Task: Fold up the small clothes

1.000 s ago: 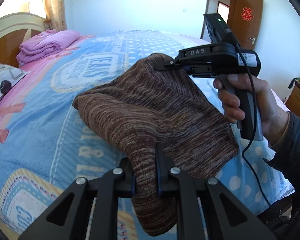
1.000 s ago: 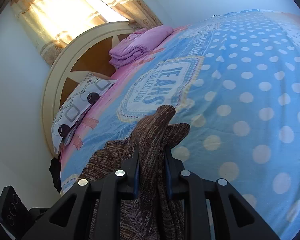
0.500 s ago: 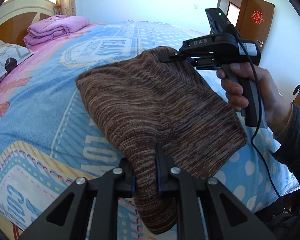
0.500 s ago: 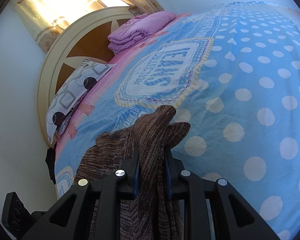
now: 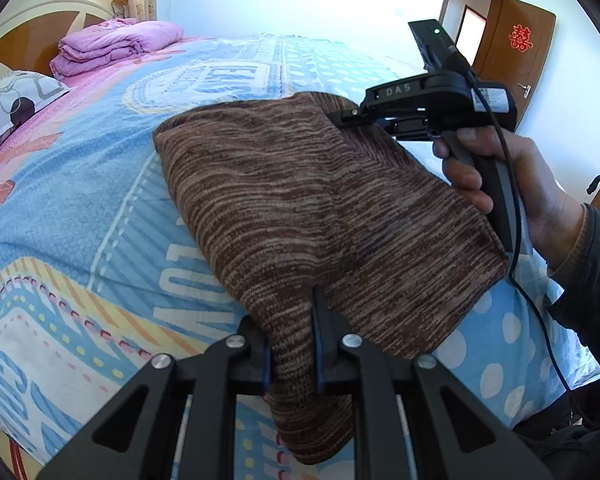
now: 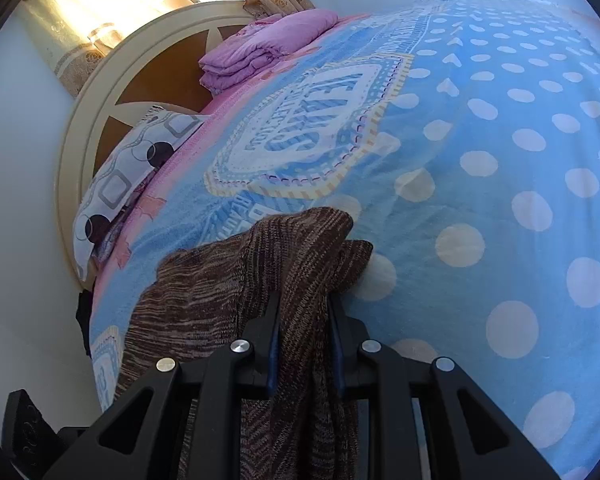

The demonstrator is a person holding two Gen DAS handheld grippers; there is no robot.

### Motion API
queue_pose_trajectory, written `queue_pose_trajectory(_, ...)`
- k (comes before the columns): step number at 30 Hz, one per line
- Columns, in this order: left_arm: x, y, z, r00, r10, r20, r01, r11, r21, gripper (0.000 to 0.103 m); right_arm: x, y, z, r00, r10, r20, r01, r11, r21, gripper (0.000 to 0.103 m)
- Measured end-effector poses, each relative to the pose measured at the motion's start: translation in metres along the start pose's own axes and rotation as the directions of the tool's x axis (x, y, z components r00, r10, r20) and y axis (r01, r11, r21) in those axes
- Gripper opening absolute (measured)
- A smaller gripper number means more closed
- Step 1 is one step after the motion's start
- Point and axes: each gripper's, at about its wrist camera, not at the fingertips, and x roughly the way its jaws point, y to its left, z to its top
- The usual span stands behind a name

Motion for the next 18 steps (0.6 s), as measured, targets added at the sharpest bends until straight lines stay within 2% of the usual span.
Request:
queue_pose_trajectory(9, -0.003, -0.003, -0.001, 1.0, 0.006, 0.0, -0.006, 1.0, 0.001, 0.018, -0.001, 0.002, -0.003, 1.0, -0.025, 0.009, 0.025, 1.0, -0.013, 0.021)
queue_pose_trajectory(12, -0.004, -0.002, -0.001, 1.0, 0.017, -0.012, -0.017, 1.0, -0.001, 0.025, -0.001, 0.005, -0.004, 0.999, -0.035, 0.014, 0.035, 0.999, -0.015, 0.022)
queue_pose_trajectory(18, -0.026, 0.003, 0.003, 0.999, 0.028, 0.018, -0.028, 1.0, 0.005, 0.027, -0.004, 0.01, -0.005, 0.997, -0.078, 0.021, 0.079, 0.996, -0.045, 0.024)
